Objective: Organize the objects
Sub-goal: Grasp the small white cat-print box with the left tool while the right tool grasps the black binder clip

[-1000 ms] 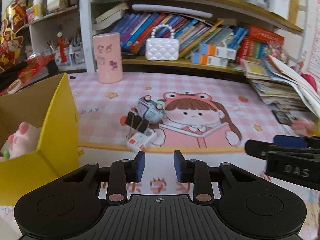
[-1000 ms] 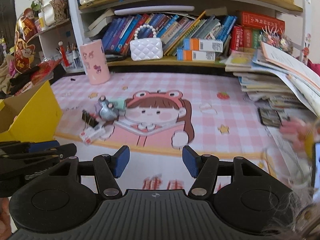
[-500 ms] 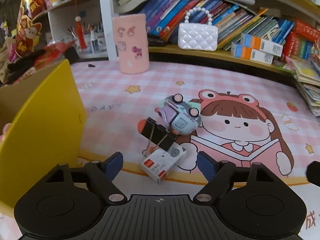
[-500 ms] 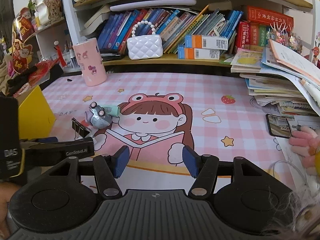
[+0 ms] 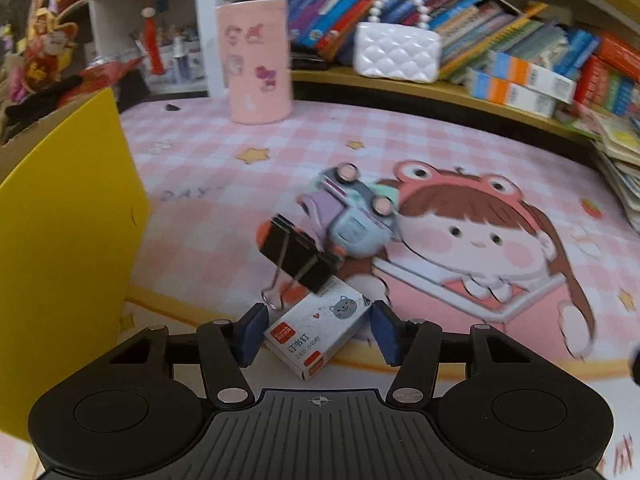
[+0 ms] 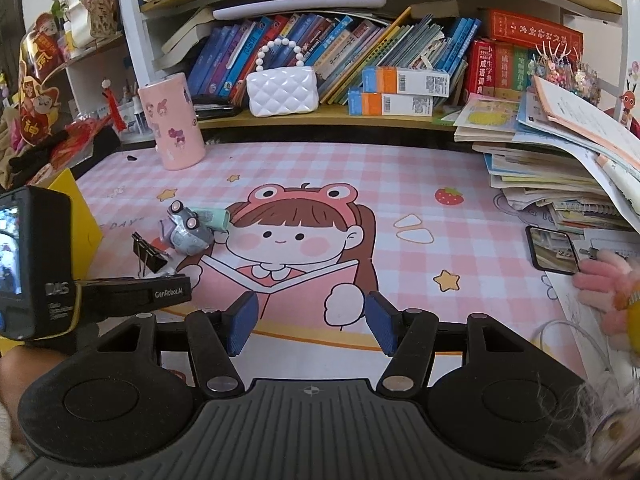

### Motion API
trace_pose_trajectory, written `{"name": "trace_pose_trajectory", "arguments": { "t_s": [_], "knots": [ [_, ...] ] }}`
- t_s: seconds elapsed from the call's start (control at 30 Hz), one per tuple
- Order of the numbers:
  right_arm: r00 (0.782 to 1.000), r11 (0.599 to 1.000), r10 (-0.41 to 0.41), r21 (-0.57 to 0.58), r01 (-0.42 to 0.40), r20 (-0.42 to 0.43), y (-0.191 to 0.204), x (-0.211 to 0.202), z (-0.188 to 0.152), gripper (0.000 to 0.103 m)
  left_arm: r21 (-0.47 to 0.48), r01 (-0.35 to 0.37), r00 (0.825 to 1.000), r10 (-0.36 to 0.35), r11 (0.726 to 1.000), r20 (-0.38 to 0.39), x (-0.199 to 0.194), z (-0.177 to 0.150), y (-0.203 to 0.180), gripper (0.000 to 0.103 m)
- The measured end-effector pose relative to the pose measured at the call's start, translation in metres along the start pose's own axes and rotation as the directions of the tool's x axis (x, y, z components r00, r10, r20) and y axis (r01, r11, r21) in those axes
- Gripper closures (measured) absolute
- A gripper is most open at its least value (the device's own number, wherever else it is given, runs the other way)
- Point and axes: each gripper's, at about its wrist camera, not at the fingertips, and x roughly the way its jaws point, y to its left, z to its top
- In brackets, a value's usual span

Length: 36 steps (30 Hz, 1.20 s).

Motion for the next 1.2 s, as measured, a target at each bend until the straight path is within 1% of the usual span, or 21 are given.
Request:
{"name": "trace_pose_trajectory", "arguments": {
  "t_s": [0.1, 0.2, 0.3, 0.4, 0.53, 0.63, 0.7, 0.73, 0.83, 0.87, 0.93, 0.97, 1.03, 1.07, 1.13, 1.2],
  "knots": [
    [1.000, 1.000, 0.010, -0.003, -0.010, -0.004, 0.002, 0.001, -0.002, 0.046, 0.031, 0.047, 0.999, -0.047, 0.998, -0.001, -0.019, -0.011, -0.002, 0.048],
    [1.000, 1.000, 0.027, -0.006, -0.027, -0.015, 0.004, 0.003, -0.004, 0.046, 0.054, 0.110, 0.994, -0.110, 0.992, -0.007, -0.042, -0.023, -0.002, 0.048],
    [0.998, 0.998, 0.058, -0.020, -0.059, -0.039, 0.011, 0.011, -0.006, 0.046, 0.052, 0.137, 0.991, -0.137, 0.989, -0.001, -0.064, -0.033, 0.001, 0.048],
    [0.994, 0.993, 0.096, -0.058, -0.099, -0.053, 0.022, 0.022, -0.007, 0.046, 0.055, 0.132, 0.991, -0.132, 0.990, -0.001, -0.081, -0.041, 0.007, 0.048],
    [0.982, 0.978, 0.173, -0.104, -0.180, -0.071, 0.040, 0.043, -0.004, 0.046, 0.084, 0.097, 0.995, -0.098, 0.992, 0.004, -0.098, -0.049, 0.017, 0.048],
    [0.968, 0.954, 0.234, -0.173, -0.246, -0.089, 0.058, 0.062, 0.002, 0.046, 0.069, 0.081, 0.997, -0.081, 0.994, 0.006, -0.110, -0.055, 0.028, 0.048],
    [0.961, 0.929, 0.256, -0.251, -0.273, -0.099, 0.073, 0.074, 0.004, 0.046, 0.060, 0.075, 0.997, -0.076, 0.995, 0.004, -0.117, -0.059, 0.033, 0.048],
    [0.957, 0.910, 0.268, -0.297, -0.289, -0.110, 0.082, 0.082, 0.006, 0.046, 0.057, 0.075, 0.997, -0.075, 0.996, 0.003, -0.120, -0.061, 0.035, 0.048],
    [0.952, 0.874, 0.266, -0.379, -0.303, -0.149, 0.100, 0.104, 0.009, 0.046, 0.045, 0.066, 0.998, -0.066, 0.997, 0.002, -0.127, -0.067, 0.039, 0.048],
    [0.952, 0.873, 0.260, -0.382, -0.303, -0.162, 0.103, 0.111, 0.010, 0.046, 0.037, 0.063, 0.998, -0.063, 0.997, -0.001, -0.129, -0.068, 0.040, 0.048],
    [0.951, 0.884, 0.252, -0.357, -0.302, -0.181, 0.106, 0.123, 0.013, 0.047, 0.026, 0.058, 0.998, -0.058, 0.998, -0.002, -0.131, -0.068, 0.043, 0.048],
    [0.952, 0.889, 0.254, -0.346, -0.299, -0.171, 0.105, 0.125, 0.014, 0.048, 0.022, 0.058, 0.998, -0.058, 0.998, -0.001, -0.133, -0.069, 0.044, 0.048],
    [0.957, 0.895, 0.241, -0.344, -0.284, -0.164, 0.106, 0.126, 0.017, 0.066, 0.012, 0.059, 0.998, -0.059, 0.998, -0.002, -0.134, -0.068, 0.046, 0.048],
    [0.956, 0.893, 0.240, -0.348, -0.285, -0.166, 0.107, 0.125, 0.018, 0.076, 0.008, 0.064, 0.998, -0.064, 0.998, -0.003, -0.135, -0.068, 0.048, 0.048],
    [0.956, 0.890, 0.234, -0.356, -0.284, -0.177, 0.107, 0.122, 0.019, 0.077, 0.003, 0.070, 0.998, -0.070, 0.998, 0.000, -0.136, -0.067, 0.050, 0.048],
    [0.959, 0.888, 0.237, -0.365, -0.279, -0.156, 0.106, 0.112, 0.017, 0.077, -0.001, 0.076, 0.997, -0.076, 0.997, 0.005, -0.138, -0.067, 0.051, 0.048]
  ]
}}
